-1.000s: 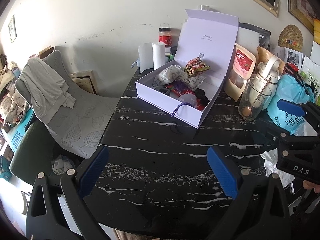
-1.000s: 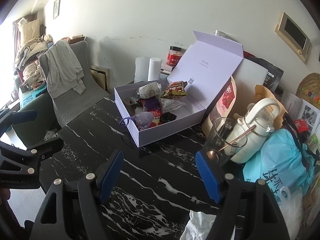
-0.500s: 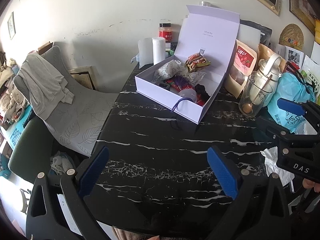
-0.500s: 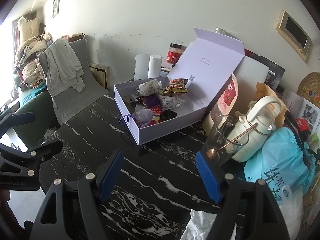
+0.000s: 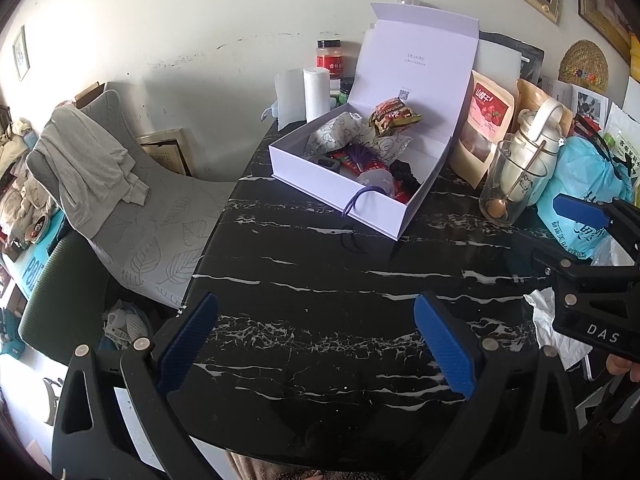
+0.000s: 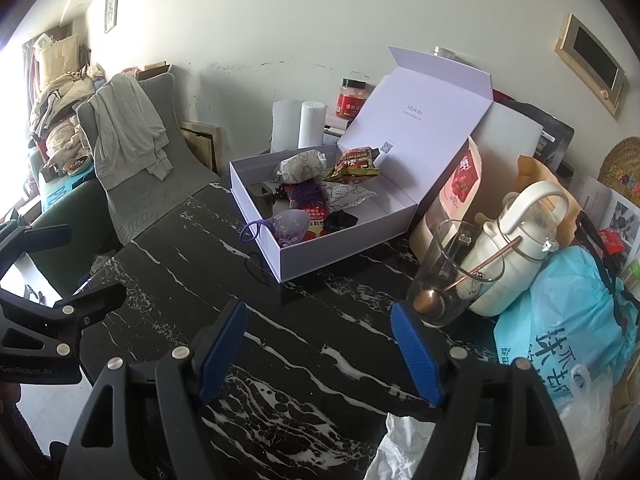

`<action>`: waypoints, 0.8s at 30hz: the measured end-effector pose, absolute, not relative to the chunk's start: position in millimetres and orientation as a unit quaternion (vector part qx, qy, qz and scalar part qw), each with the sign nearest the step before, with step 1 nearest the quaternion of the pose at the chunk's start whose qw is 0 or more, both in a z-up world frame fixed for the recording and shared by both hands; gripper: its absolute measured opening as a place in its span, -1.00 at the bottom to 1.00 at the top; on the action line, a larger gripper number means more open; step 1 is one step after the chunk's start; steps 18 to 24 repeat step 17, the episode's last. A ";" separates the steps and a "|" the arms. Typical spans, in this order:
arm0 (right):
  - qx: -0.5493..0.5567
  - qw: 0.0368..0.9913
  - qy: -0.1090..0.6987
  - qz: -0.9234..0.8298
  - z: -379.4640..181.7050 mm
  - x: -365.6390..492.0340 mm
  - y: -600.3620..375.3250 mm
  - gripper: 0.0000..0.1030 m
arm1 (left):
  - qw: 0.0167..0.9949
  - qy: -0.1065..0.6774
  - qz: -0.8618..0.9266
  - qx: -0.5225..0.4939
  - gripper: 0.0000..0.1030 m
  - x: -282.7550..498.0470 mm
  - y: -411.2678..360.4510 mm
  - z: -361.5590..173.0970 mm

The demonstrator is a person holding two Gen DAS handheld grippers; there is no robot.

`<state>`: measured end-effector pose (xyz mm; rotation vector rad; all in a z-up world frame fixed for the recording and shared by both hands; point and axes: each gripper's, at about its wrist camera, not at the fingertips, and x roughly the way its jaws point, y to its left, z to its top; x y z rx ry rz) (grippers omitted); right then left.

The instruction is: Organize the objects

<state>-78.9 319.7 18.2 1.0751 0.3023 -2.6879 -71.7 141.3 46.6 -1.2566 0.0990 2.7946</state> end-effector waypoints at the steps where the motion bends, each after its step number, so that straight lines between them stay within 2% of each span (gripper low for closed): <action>1: 0.368 0.116 0.103 -0.917 17.6 -79.1 320.0 0.46 | 0.037 0.032 0.911 -0.410 0.91 -71.7 141.3 46.0; 24: 0.397 0.128 0.088 -0.905 -1.9 -83.0 318.0 0.46 | 0.036 0.023 0.900 -0.435 0.91 -74.3 140.0 27.9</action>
